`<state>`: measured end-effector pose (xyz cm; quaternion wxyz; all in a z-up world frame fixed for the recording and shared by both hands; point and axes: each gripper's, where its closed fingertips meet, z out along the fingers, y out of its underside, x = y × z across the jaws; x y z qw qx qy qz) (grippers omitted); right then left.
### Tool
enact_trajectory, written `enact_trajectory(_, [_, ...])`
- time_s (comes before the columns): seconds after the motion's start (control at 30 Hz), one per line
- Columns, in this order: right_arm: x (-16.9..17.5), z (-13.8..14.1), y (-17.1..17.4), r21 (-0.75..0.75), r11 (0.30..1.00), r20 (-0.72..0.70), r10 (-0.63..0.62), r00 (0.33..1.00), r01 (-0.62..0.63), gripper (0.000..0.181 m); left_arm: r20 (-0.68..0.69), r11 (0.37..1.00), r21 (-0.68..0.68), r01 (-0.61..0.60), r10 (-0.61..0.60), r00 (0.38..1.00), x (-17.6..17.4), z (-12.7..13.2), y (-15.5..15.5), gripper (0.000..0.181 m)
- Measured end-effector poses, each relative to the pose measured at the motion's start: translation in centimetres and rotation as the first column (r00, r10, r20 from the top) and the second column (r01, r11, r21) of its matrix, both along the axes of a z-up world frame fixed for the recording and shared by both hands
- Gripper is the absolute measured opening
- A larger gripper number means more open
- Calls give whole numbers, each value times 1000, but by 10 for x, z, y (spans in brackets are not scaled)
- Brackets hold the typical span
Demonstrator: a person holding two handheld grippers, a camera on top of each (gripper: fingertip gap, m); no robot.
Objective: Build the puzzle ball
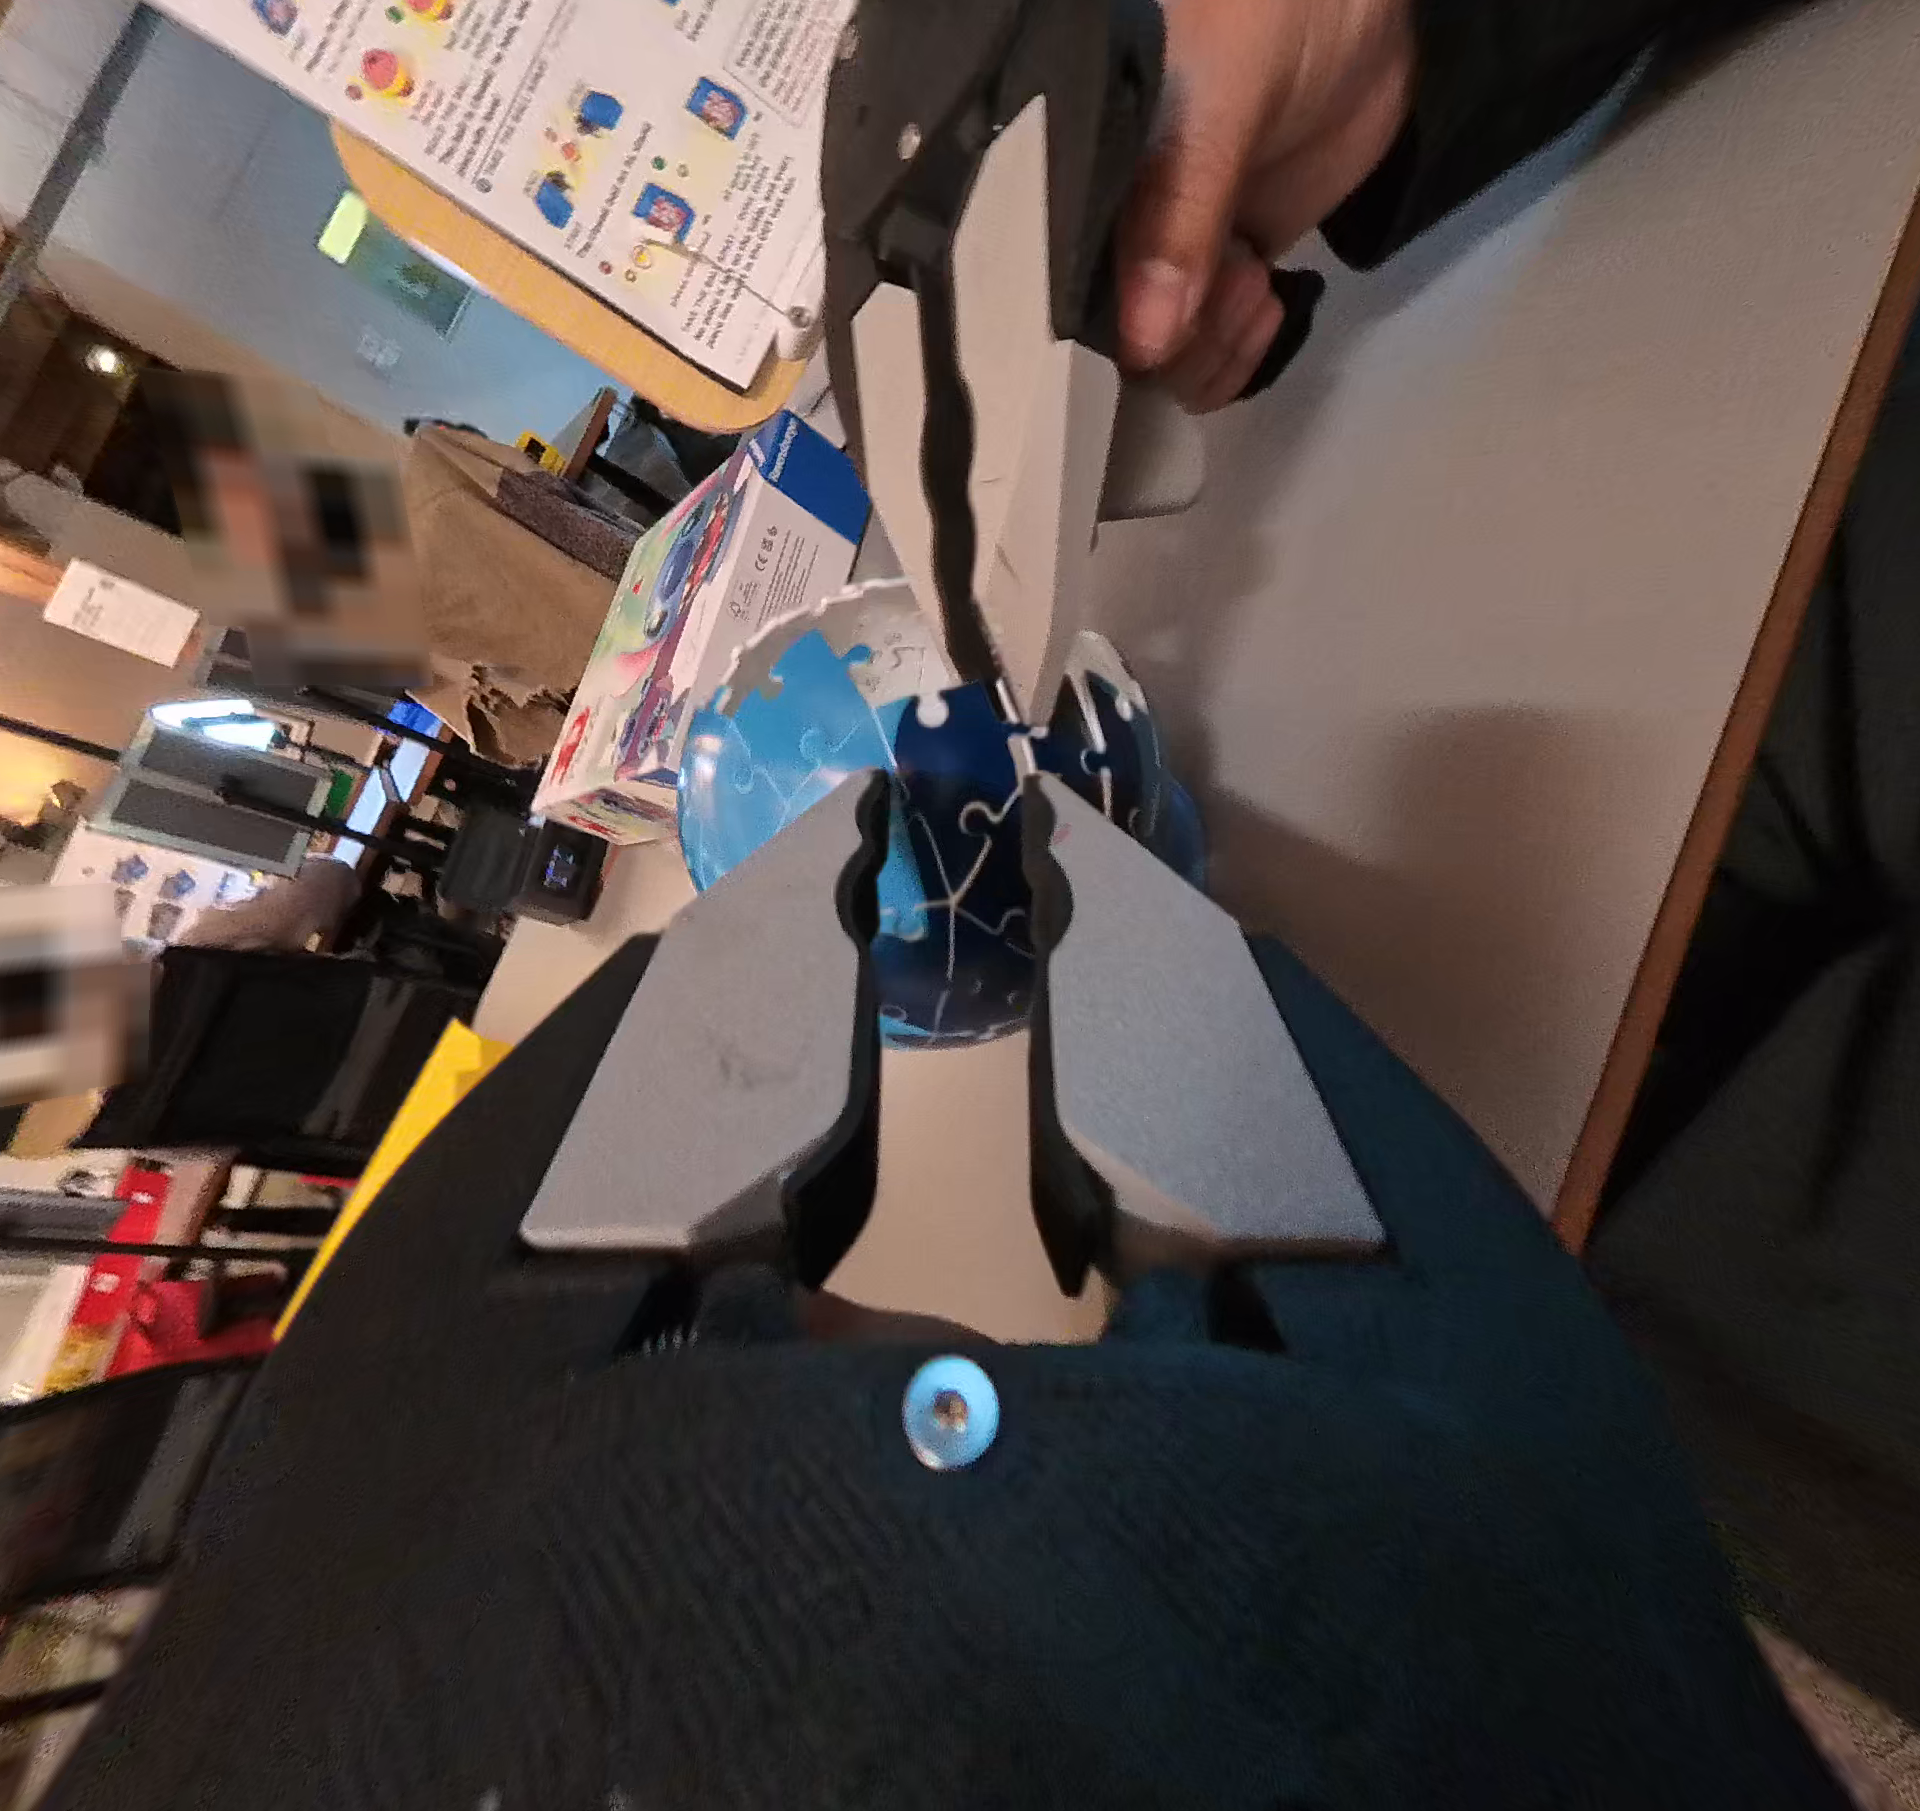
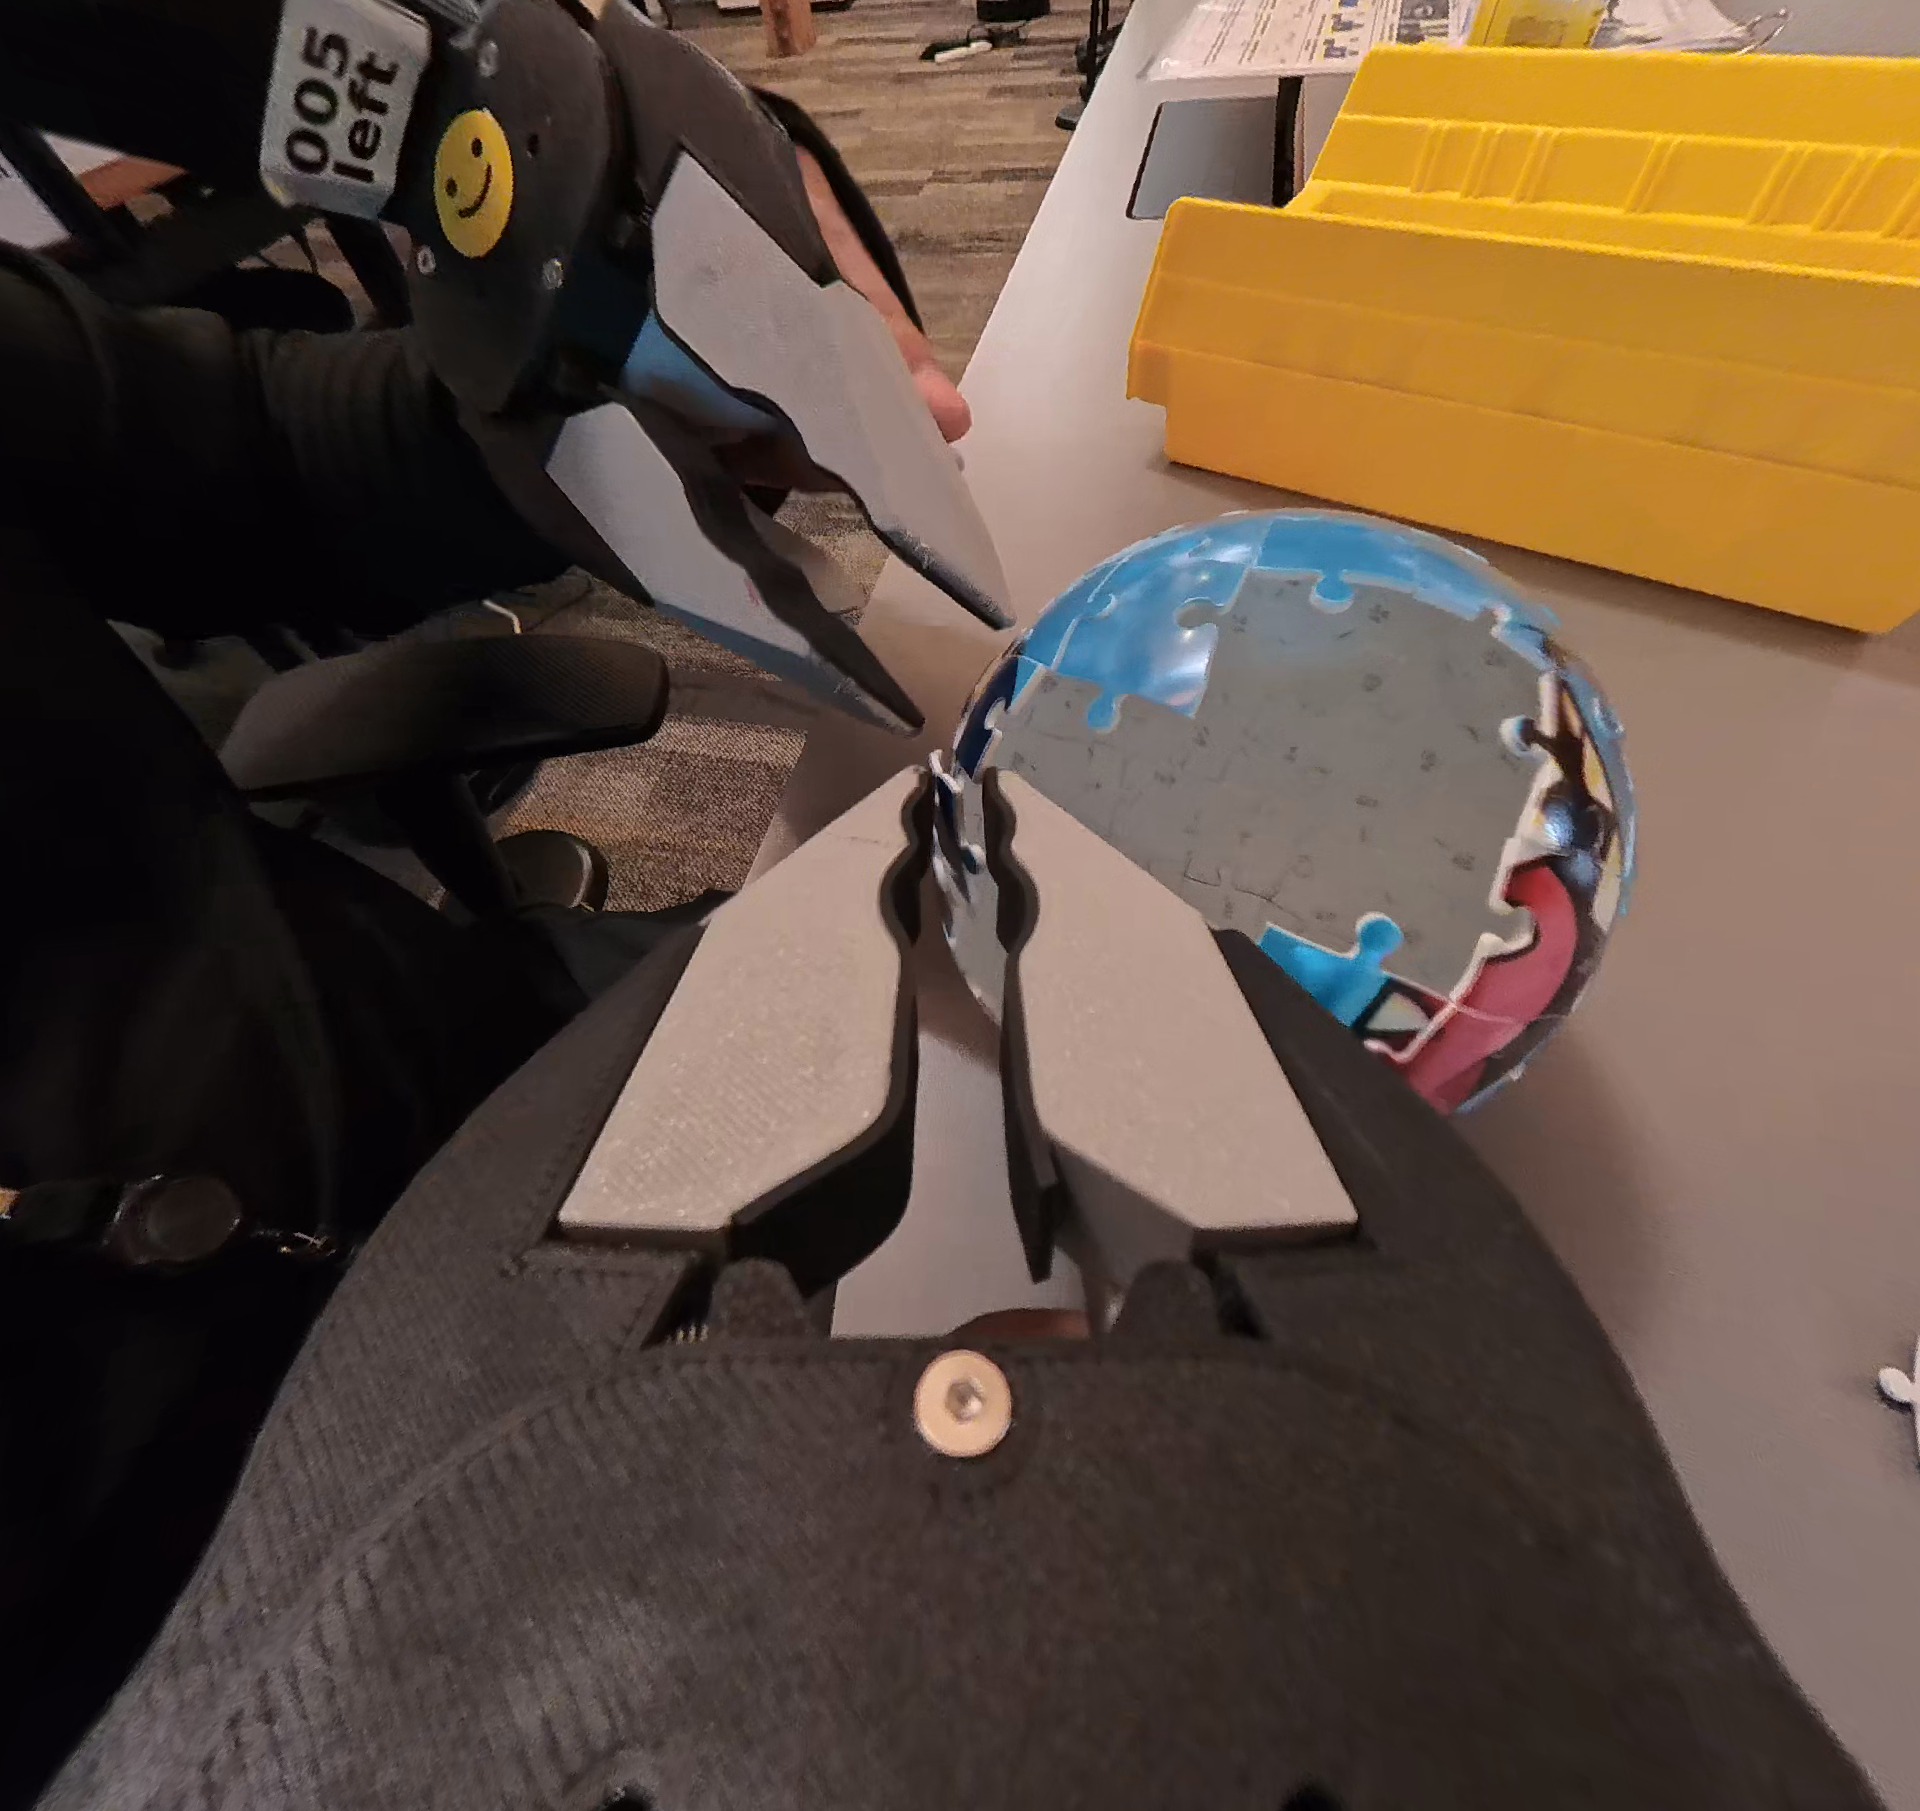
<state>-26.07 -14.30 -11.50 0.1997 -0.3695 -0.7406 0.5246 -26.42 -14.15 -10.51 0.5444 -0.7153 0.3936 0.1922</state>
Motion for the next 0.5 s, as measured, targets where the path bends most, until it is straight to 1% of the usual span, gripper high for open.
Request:
enact_trajectory(0.1, [1,-1,1,-14,1000,13,1,1000,-1,5,-128,994,-85,65,-76,989,8,4,2,27])
enact_trajectory(0.17, [2,-2,1,-15,1000,18,3,1000,-2,6,-164,979,-174,109,-138,977,10,10,4,25])
enact_trajectory(0.23, [2,-2,1,-3,1000,17,-2,1000,2,7,-133,934,-311,176,-225,965,16,11,0,25])
enact_trajectory(0.3, [3,-3,1,14,1000,15,-8,1000,7,8,-127,878,-429,213,-292,948,19,11,-3,22])
enact_trajectory(0.33, [3,-4,2,21,1000,17,-11,1000,10,7,-140,853,-476,213,-312,940,19,10,-2,22])
enact_trajectory(0.4, [3,-8,3,33,999,31,-9,999,8,6,-154,826,-528,196,-321,935,18,11,6,24])
enact_trajectory(0.5, [3,-10,3,17,1000,37,-4,999,3,6,-160,767,-621,162,-326,932,15,3,13,24])
